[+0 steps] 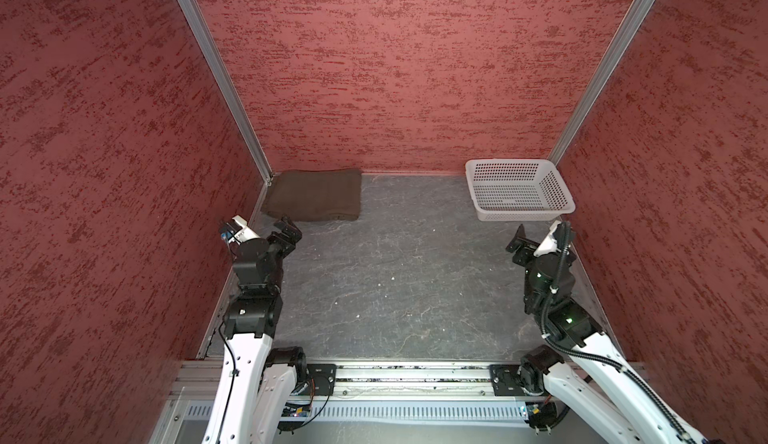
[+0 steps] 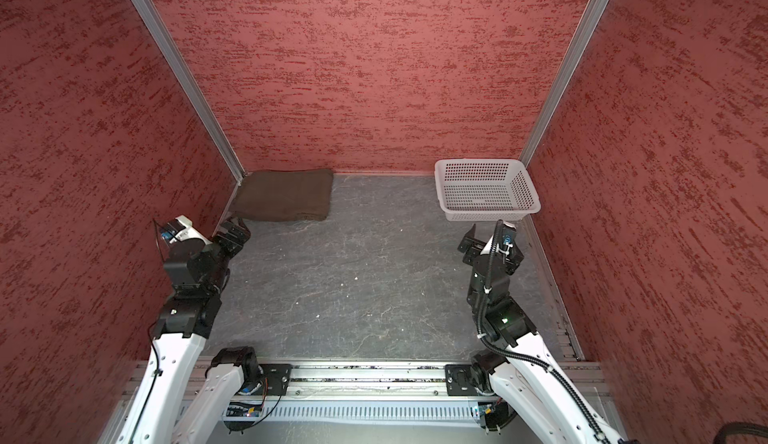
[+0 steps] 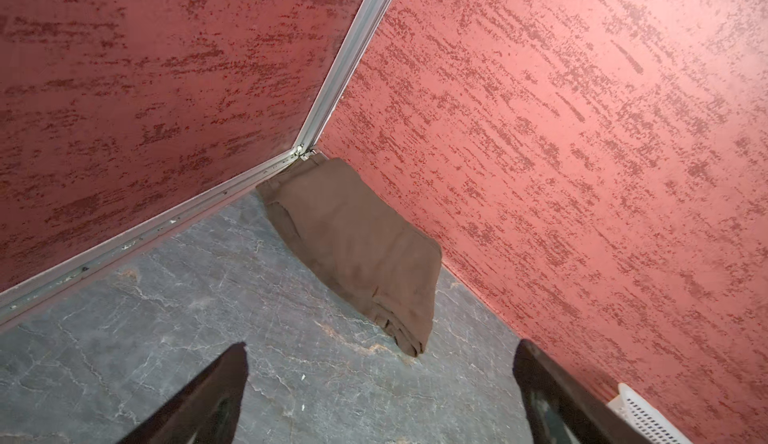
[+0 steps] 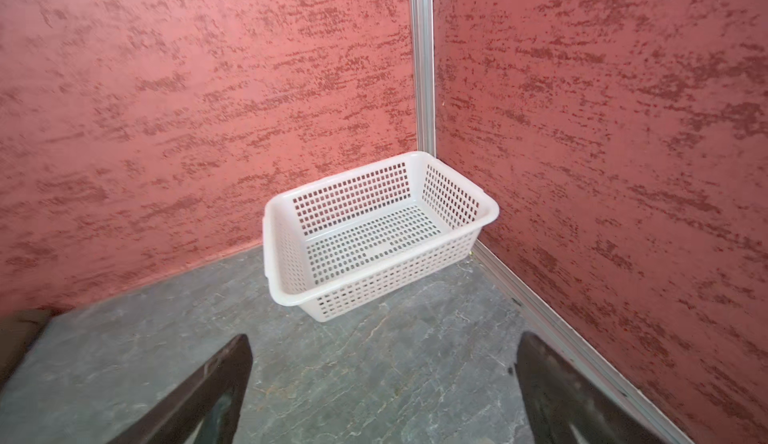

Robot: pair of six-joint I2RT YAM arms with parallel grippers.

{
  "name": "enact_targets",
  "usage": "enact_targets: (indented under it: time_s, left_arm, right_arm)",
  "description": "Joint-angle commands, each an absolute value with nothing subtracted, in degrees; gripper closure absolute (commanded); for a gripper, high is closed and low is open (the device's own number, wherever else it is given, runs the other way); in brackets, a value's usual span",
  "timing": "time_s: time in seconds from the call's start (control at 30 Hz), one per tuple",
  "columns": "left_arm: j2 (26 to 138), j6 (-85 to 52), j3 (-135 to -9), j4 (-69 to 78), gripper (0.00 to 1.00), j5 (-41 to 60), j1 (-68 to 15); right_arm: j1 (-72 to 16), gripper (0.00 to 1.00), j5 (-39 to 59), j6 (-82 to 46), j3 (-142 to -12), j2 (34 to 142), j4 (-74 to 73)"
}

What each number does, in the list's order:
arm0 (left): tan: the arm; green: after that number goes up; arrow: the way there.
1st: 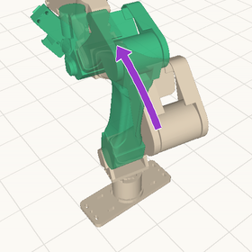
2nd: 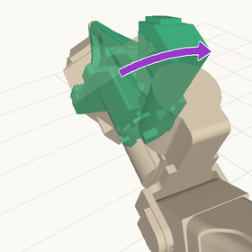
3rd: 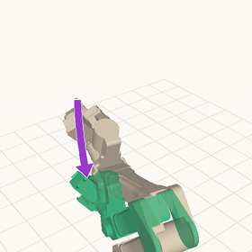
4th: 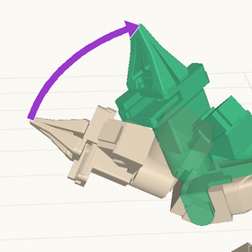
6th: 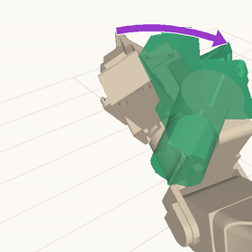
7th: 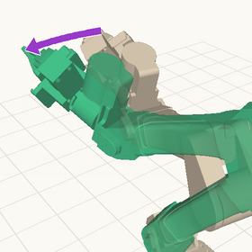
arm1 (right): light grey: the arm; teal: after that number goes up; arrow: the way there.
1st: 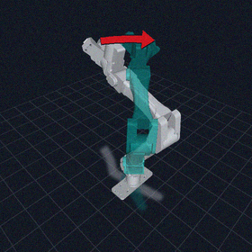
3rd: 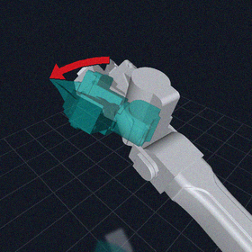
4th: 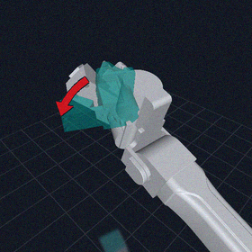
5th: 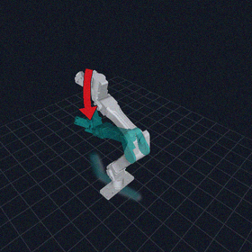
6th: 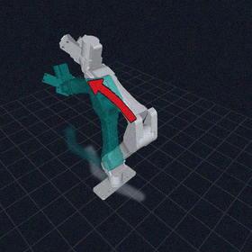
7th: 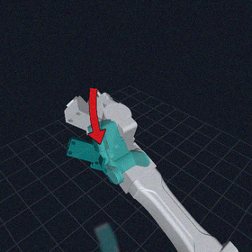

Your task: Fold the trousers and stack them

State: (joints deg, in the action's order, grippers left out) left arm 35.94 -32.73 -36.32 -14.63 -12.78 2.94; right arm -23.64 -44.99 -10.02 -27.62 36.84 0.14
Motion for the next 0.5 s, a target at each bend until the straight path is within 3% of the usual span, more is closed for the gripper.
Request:
enact_targets:
  time_s: [0.0,0.17,0.3,0.47]
  left_arm:
    - [35.59,-27.23,-32.05,-10.81,0.01,-15.20,2.09]
    - [36.50,-19.02,-29.89,-13.47,0.01,-20.98,0.92]
    - [37.37,-10.39,-22.54,0.51,0.01,-14.34,0.56]
    - [45.78,-10.19,-15.82,16.52,0.01,-13.01,0.43]
  right_arm:
    - [-22.13,0.01,-41.93,-0.98,-21.50,39.74,-12.99]
    - [-19.08,0.01,-42.55,1.88,-13.15,47.39,-28.02]
    - [-15.32,0.01,-38.52,-3.31,-13.19,53.60,-25.84]
    - [-11.40,0.01,-34.23,-7.12,-12.61,57.91,-28.08]
